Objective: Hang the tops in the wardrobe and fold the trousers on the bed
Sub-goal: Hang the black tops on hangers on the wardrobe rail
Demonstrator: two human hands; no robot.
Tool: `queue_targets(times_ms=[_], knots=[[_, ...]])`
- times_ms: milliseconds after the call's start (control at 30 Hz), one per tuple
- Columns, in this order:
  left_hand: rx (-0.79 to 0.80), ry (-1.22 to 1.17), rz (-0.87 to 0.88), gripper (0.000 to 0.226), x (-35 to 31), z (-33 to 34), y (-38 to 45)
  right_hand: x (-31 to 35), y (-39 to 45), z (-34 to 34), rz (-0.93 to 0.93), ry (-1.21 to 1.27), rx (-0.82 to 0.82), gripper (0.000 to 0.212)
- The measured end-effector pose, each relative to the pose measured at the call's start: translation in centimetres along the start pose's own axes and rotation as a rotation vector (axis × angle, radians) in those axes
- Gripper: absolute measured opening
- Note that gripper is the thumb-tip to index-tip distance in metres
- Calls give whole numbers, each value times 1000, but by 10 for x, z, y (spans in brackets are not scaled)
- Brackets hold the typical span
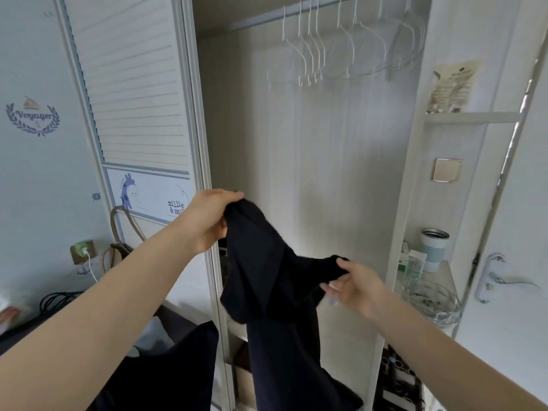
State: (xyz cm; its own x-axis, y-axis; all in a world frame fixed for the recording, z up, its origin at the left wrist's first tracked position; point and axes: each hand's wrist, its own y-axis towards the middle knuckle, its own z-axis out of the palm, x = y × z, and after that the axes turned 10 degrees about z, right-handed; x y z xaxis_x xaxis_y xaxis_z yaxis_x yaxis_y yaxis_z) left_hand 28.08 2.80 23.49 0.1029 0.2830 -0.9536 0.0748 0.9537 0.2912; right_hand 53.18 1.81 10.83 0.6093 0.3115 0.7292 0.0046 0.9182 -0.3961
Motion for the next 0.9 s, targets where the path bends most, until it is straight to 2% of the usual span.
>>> queue_targets(times_ms=[167,333,433,533,567,633,700,767,833,900], knots=[[374,569,-187,18,23,-16,-11,36,-11,16,-74,-180,19,17],[607,797,-277,26,49,1,-18,56,-33,51,-120,-547,182,19],[586,804,-231,32,65,13,-6,63,-44,74,-161,-713,268,15],[563,643,18,38,71,24,11,69,-50,89,-228,-869,299,3],[585,589,104,36,70,29,15,70,-50,93,-262,-917,284,5],[604,513,188,31,74,37,25,72,-48,99,-349,-1007,217,23],[565,428,175,36,82,41,35,75,-45,103,-472,-1052,114,36],[529,369,167,43,89,42,44,82,-38,104,-574,-1066,21,38],[568,368,170,32,93,41,53,91,-32,105,-601,-1093,11,32],[658,418,151,7,97,35,64,100,-26,109,-617,-1152,6,24]])
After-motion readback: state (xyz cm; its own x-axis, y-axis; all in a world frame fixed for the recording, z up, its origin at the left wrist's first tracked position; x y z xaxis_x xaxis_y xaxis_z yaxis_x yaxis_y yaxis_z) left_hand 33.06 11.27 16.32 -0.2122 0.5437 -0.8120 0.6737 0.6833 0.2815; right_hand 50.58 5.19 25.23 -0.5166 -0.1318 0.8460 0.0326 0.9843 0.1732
